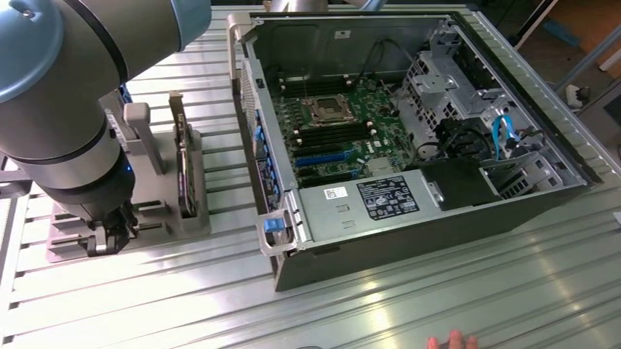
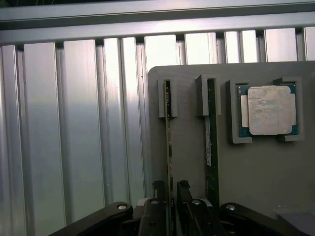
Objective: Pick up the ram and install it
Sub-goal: 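Pick up the ram and move it above insertion slot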
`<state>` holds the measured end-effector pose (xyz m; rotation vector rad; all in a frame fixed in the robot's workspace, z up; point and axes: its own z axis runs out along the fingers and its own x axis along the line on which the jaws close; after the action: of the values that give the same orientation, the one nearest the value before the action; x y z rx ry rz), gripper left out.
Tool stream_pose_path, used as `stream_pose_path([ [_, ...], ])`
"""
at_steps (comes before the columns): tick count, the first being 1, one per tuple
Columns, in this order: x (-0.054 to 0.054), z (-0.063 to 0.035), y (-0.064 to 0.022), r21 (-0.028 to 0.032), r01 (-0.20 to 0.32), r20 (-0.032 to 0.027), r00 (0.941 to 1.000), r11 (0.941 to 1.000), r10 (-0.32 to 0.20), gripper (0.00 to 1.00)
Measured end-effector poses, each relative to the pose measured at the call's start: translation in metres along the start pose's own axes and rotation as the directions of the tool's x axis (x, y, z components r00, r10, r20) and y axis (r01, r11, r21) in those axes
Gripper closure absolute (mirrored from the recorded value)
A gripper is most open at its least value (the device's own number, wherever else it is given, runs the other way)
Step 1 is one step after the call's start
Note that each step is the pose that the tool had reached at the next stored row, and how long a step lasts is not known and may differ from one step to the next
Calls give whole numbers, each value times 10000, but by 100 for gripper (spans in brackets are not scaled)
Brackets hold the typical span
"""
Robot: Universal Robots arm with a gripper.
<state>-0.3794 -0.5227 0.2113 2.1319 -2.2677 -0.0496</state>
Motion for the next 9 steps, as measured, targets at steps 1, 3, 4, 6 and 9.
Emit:
stream_pose_path([
  [1, 0, 0, 0, 0, 0, 0, 10000, 10000, 0, 76],
  [3, 0, 0, 0, 0, 0, 0, 10000, 10000, 0, 76],
  [4, 0, 0, 0, 0, 0, 0, 10000, 10000, 0, 76],
  [6, 0, 0, 0, 0, 0, 0, 10000, 10000, 0, 63],
  [9, 0, 0, 0, 0, 0, 0, 10000, 10000, 0, 56],
])
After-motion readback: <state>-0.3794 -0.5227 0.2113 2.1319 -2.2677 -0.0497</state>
